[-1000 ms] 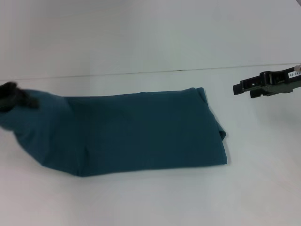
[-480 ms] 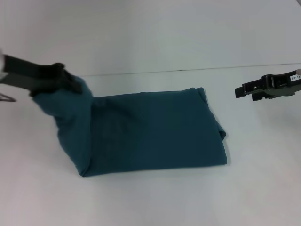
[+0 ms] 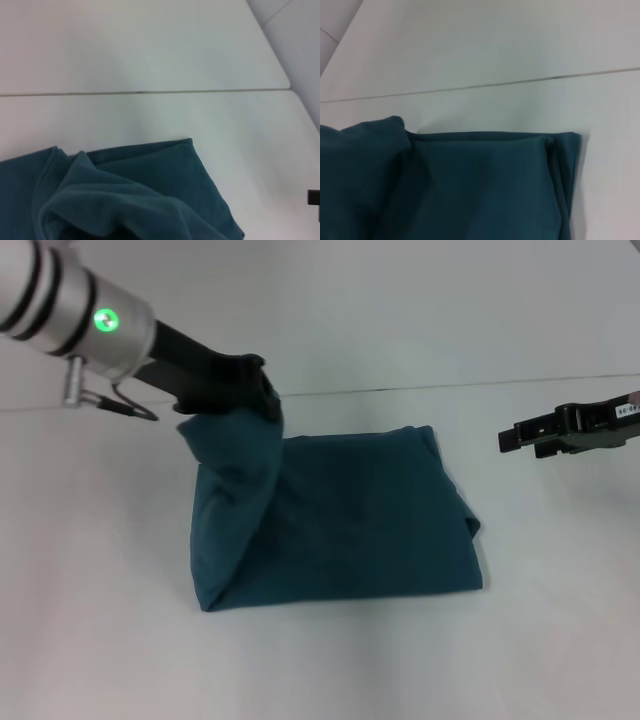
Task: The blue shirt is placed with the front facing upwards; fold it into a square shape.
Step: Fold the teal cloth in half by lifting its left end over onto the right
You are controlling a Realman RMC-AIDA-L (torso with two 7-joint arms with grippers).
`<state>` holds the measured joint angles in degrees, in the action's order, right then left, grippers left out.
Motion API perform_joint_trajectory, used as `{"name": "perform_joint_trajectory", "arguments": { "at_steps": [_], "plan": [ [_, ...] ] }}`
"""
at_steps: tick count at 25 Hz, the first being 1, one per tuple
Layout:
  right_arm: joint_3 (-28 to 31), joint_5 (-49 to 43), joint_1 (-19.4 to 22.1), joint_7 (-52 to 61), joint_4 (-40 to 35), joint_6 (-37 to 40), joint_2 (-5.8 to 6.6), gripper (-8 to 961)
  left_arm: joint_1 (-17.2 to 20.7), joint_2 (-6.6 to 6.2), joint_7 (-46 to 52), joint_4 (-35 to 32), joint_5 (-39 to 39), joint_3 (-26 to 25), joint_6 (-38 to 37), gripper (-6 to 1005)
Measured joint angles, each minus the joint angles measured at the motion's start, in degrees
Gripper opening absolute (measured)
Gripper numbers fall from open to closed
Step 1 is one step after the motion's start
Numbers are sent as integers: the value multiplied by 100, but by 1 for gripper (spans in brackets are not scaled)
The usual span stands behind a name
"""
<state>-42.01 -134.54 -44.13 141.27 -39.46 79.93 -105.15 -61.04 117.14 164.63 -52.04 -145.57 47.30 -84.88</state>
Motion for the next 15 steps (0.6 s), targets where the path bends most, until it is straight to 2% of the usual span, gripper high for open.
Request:
{"name": "perform_joint_trajectory", "arguments": {
  "at_steps": [6,9,15],
  "plan": [
    [0,-3,3,-1,0,-21,-14,742,-500,32,258,687,-197,604,683,82],
    [0,-3,2,14,0,-35,-22,742,-866,155,313,1083,-533,668,1018,82],
    [0,-3,-7,37,0,-39,-44,742,-1086,358,320,1275,-710,675,1328,82]
  ]
}}
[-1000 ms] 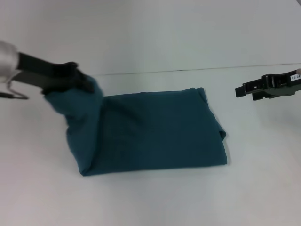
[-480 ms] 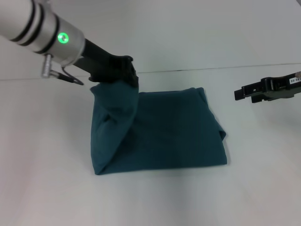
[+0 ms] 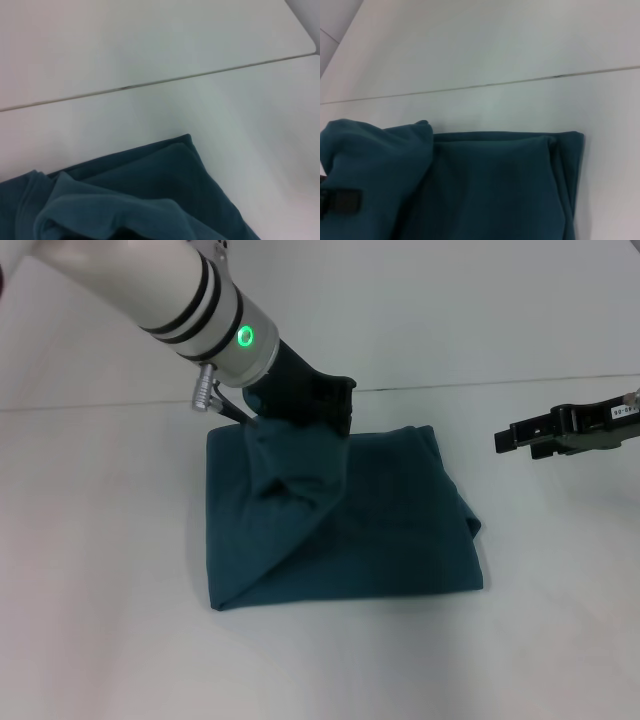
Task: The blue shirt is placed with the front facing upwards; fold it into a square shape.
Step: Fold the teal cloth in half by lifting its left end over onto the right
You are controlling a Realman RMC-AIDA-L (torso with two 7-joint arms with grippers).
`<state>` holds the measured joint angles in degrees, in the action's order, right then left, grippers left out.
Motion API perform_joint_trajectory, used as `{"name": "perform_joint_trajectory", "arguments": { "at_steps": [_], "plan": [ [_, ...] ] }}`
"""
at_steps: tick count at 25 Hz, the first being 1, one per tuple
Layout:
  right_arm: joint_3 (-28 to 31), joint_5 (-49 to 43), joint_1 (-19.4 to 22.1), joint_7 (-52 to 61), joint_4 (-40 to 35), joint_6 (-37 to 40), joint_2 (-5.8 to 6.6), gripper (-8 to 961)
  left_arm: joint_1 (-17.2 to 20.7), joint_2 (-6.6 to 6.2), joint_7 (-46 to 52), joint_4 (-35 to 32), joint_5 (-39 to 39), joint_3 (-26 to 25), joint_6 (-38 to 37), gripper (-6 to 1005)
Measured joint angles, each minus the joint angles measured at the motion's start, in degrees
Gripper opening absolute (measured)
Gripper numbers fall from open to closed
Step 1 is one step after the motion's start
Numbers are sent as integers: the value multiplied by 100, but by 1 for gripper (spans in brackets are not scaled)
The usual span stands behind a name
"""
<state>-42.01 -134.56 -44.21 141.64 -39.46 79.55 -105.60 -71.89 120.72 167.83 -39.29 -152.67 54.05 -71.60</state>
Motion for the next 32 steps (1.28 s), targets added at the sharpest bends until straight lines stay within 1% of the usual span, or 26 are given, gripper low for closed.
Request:
{"name": "perform_joint_trajectory", "arguments": {
  "at_steps": [2,10,15,18,21,23,27,32],
  "plan": [
    [0,0,-5,-1,0,-3,-5,742,-5,33,1,39,-4,2,81,82],
    [0,0,-23,-18,2,-23,-15,742,-10,91,-201,283,101,-18,360,81],
    [-2,0,-38,-26,9,-38,-16,742,-31,119,-158,308,153,-89,572,172],
    [-7,0,-33,-28,9,-45,-16,742,-33,164,-199,225,314,-121,569,230],
    [-8,1,-20,-29,9,-60,-14,742,-13,169,-253,49,625,-123,535,291],
    [-9,1,-9,-30,10,-74,-8,742,71,164,-314,-192,944,-126,478,331],
    [-9,1,17,-32,22,-74,3,742,322,104,-349,-637,1263,-124,291,412],
    [-9,1,22,-32,27,-76,12,742,625,-35,-310,-922,1291,-145,22,625]
  ]
}}
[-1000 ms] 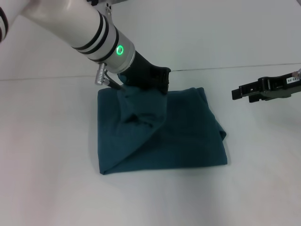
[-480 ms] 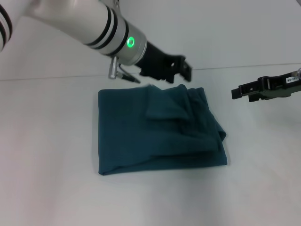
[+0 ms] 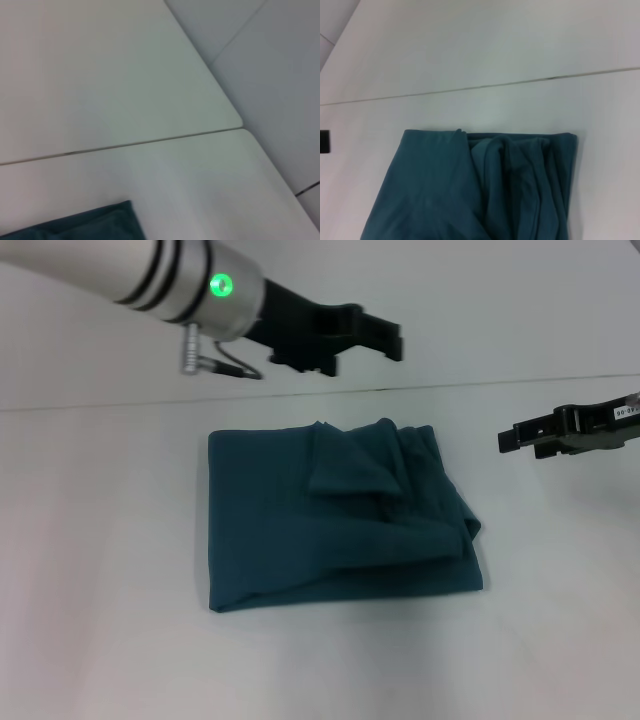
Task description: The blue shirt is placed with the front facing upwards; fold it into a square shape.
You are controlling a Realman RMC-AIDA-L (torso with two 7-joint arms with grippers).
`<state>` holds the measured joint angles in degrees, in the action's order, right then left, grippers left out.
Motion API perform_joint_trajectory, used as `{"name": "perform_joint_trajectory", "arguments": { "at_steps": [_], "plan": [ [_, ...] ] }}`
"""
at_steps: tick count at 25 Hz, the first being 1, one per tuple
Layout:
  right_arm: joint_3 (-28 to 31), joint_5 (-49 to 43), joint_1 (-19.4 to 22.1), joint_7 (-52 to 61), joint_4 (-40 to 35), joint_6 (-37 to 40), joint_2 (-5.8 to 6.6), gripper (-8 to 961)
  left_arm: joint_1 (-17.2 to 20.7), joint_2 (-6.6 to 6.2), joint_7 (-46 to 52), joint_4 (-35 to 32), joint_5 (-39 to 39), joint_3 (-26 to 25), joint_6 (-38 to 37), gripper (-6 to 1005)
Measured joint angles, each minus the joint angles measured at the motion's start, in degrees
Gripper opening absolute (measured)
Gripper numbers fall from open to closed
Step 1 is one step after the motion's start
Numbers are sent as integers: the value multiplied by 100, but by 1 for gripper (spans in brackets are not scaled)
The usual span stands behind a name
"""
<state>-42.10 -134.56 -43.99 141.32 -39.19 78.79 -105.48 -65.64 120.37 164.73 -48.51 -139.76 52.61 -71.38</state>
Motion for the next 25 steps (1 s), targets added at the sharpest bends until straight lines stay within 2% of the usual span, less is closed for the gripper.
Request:
{"name": "perform_joint_trajectory", "arguments": {
  "at_steps": [3,5,9,13,18,25],
  "plan": [
    [-14,-18,-29,4,3,31,7,742,282,-152,16,-190,9,-120,-322,761],
    [-54,-85,-69,38,12,57,24,742,514,-292,22,-222,8,-378,-612,851],
    [-92,-439,-253,183,31,98,45,742,984,-489,7,-228,12,-779,-902,914],
    [-94,-936,-530,719,28,36,31,742,1529,-614,-79,-197,23,-952,-986,946],
    [-28,-1009,-780,1457,28,-280,58,742,1988,-645,-336,14,2,-915,-875,946],
    [-8,-1001,-993,1809,56,-389,136,742,2136,-464,-691,676,-63,-843,15,945]
  ]
}}
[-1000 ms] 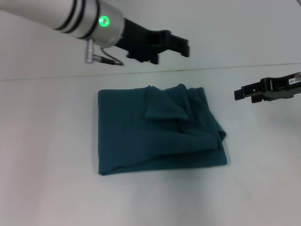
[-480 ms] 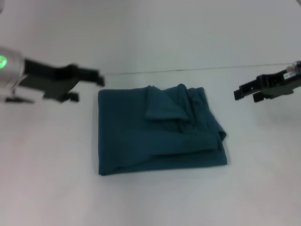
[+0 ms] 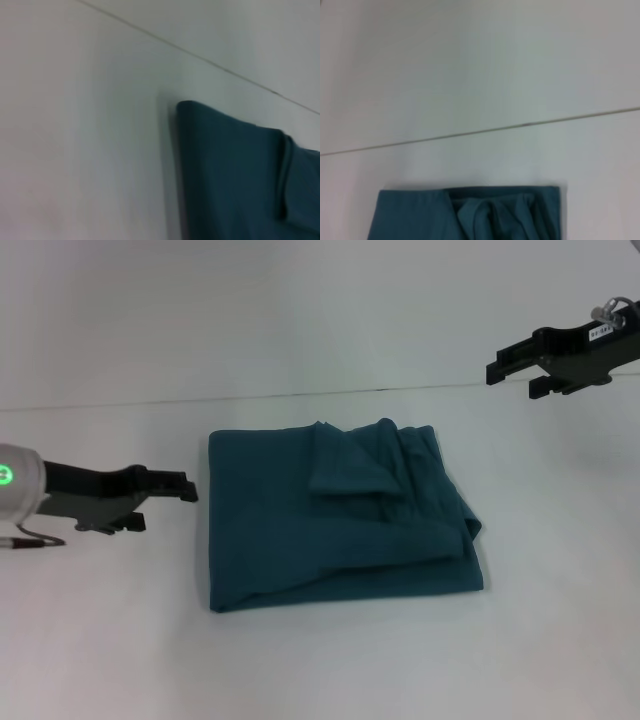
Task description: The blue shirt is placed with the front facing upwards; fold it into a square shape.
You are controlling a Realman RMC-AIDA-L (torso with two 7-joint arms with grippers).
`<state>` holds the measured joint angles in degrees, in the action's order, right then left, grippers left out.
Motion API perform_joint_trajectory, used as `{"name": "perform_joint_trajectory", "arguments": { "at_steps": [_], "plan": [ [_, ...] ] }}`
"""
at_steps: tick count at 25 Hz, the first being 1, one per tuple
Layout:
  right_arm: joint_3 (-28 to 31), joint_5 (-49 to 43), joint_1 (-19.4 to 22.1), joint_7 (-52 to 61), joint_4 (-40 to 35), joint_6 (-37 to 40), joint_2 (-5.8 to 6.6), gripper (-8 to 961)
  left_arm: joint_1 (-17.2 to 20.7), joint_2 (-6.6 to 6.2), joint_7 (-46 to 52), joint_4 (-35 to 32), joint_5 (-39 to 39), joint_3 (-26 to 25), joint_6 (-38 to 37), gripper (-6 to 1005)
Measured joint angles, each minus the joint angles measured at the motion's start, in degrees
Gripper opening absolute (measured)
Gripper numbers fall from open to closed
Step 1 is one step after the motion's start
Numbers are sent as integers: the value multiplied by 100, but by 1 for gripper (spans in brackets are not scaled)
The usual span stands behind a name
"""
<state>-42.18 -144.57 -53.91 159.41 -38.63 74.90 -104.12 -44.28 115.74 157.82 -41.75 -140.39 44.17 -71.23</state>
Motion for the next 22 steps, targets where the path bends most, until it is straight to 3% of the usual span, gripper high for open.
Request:
{"name": "perform_joint_trajectory", "arguments": {
  "at_steps": [6,11,22],
  "plan": [
    [0,0,-3,35,21,-12,15,742,-85,164,-33,173,-3,147,190,945],
    [0,-1,35,12,24,-17,23,741,-122,215,99,281,-3,438,153,947],
    [-22,-1,59,-34,36,-71,24,741,-277,311,102,633,-14,520,309,945]
  ]
}}
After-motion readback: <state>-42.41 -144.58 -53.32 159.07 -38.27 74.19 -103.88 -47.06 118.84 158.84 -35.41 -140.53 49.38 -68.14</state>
